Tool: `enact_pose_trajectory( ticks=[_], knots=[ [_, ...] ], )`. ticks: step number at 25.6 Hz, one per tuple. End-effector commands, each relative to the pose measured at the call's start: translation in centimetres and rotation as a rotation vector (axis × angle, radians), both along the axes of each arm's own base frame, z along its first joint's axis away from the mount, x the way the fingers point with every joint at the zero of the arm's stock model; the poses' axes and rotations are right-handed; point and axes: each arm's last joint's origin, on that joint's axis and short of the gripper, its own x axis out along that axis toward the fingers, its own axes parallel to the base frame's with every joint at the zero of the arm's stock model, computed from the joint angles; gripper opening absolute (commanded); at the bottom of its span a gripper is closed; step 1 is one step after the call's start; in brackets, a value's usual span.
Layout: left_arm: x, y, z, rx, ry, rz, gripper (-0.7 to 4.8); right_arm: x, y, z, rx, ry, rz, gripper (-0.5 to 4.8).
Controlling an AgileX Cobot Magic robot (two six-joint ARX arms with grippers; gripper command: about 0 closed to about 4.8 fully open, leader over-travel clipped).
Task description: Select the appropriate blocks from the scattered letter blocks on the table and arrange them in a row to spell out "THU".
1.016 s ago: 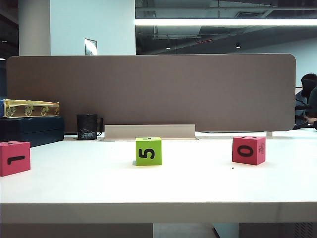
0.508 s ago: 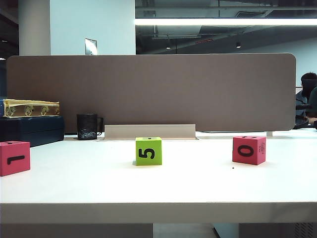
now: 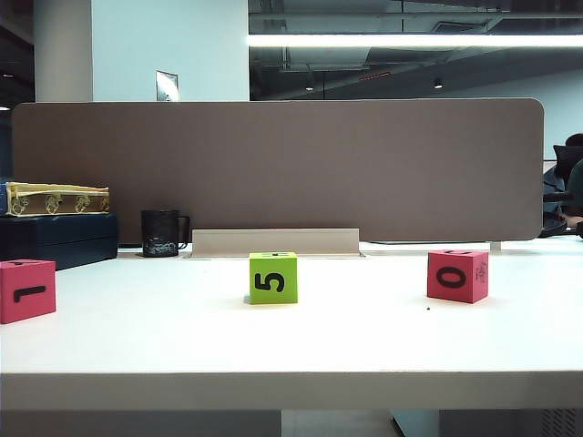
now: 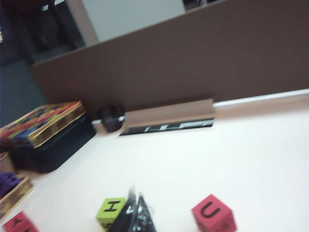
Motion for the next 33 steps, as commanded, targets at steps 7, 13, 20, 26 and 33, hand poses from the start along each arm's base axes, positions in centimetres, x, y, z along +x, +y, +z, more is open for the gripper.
enact_pose_trajectory(
  ticks=[7, 13, 20, 26, 33],
  knots=[
    [4.5, -0.1, 2.6, 0.051, 0.209, -0.07, -0.05, 5.4, 1.2, 3.8, -0.035, 0.257, 0.185, -0.05],
    [7.7, -0.2, 1.7, 0.066, 0.37, -0.104, -0.05, 7.8, 4.7, 5.2, -0.171, 0.387, 0.375, -0.05],
    [9.7, -0.2, 1.3, 0.104, 0.437, -0.125, -0.05, 7.8, 9.2, 6.7, -0.3, 0.393, 0.488, -0.05],
    [11.9, -0.2, 0.6, 0.12, 0.495, -0.137, -0.05, 8.2, 12.6, 6.6, -0.401, 0.428, 0.546, -0.05],
    [15.5, -0.2, -1.2, 0.157, 0.604, -0.167, -0.05, 10.6, 16.2, 5.0, -0.489, 0.491, 0.583, -0.05]
  ],
)
